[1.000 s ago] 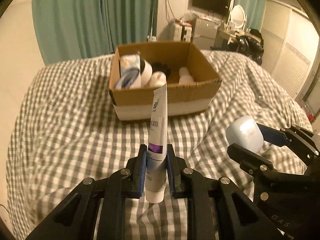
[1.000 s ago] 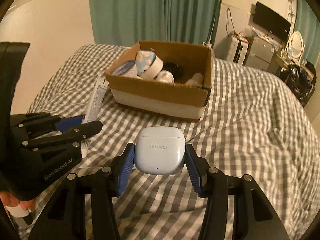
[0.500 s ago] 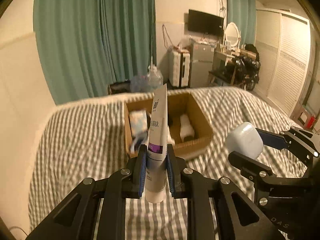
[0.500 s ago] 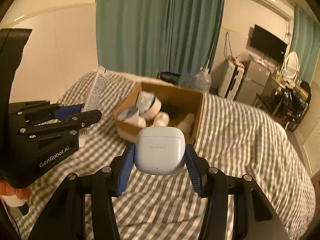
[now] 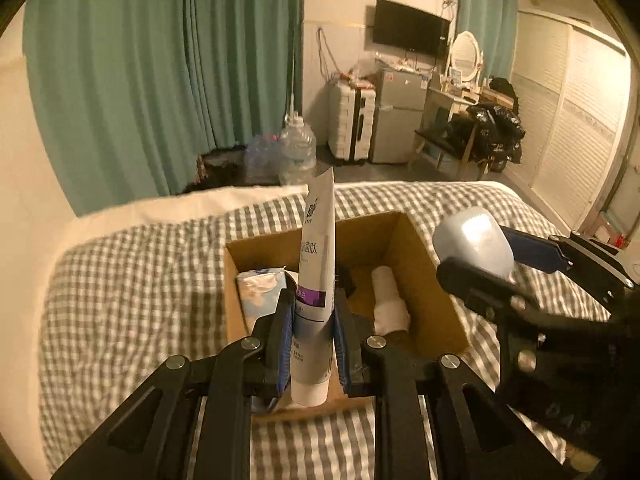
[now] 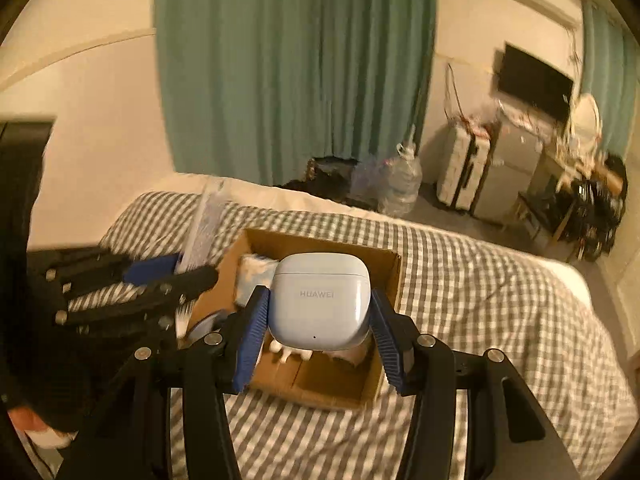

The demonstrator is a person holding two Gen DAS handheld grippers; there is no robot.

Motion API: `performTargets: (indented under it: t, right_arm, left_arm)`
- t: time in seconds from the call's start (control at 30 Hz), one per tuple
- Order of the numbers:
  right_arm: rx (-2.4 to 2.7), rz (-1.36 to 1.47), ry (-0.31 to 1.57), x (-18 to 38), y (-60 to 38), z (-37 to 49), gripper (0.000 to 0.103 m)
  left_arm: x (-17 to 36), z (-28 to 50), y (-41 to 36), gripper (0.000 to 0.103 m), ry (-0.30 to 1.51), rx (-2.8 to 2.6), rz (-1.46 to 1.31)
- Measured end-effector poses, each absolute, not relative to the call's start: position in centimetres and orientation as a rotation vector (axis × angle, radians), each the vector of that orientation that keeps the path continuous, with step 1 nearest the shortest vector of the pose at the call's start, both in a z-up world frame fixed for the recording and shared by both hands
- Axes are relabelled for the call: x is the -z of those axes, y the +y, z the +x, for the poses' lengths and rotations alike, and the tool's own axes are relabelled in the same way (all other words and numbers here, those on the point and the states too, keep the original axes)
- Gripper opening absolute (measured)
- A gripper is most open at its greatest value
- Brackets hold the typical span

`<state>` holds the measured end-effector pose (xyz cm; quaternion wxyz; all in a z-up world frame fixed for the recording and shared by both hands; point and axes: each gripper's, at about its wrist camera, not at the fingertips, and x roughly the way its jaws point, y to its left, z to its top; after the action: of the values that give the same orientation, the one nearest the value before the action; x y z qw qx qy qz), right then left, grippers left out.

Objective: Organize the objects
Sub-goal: 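Carry the toothpaste tube with the left tool while the right tool carries the earbuds case over the box, then open both tools to drop the tube and earbuds case into the box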

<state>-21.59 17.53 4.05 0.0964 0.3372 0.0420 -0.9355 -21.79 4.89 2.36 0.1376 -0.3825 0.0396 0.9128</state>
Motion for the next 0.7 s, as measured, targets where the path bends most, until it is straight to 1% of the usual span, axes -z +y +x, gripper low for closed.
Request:
performTargets:
  t: [0.1,0.2,0.27,0.37,0.47,0.6,0.63,0.67,0.7]
  right_arm:
    - [2.758,1.058,0.078,-2.0,17.9,-25.6,0.05]
    - [2.745,1.145,0.079,1.0,17.8,-29.1,0.05]
    - [2.747,1.194,0.083,3.1,17.9,-30.5,0.05]
    - [2.724,1.234,0.028,5.4,18.6,-31.4,0.05]
    - [2.709,1.26,0.027,6.7,19.0,-31.9,0.05]
    - [2.72,1.248,0.019,6.4,19.5,-31.6,0.051]
    - [2.728,1.24,0.01,6.1,19.7,-31.5,0.051]
    - [2.74,1.233,0.0,5.7,20.0,-31.2,0.056]
    - [2.748,1.227,-0.009,5.3,20.1,-31.0,0.065]
  left_arm:
    - [0.1,-24.5,5.2,0.018,0.075,-2.619,-1.164]
    - [2.6,-26.0,5.6,0.018,0.059,-2.592,-1.213]
    - [4.0,-26.5,5.8,0.018,0.044,-2.567,-1.243]
    - [5.6,-27.3,5.9,0.018,0.024,-2.554,-1.271]
    - [6.6,-27.6,6.2,0.018,0.063,-2.558,-1.273]
    - [7.3,-27.2,7.1,0.02,0.085,-2.543,-1.29]
    - [7.4,-27.0,7.2,0.022,0.098,-2.538,-1.289]
    - [7.4,-26.6,7.3,0.024,0.113,-2.531,-1.288]
    - [7.2,-26.2,7.5,0.032,0.125,-2.527,-1.283]
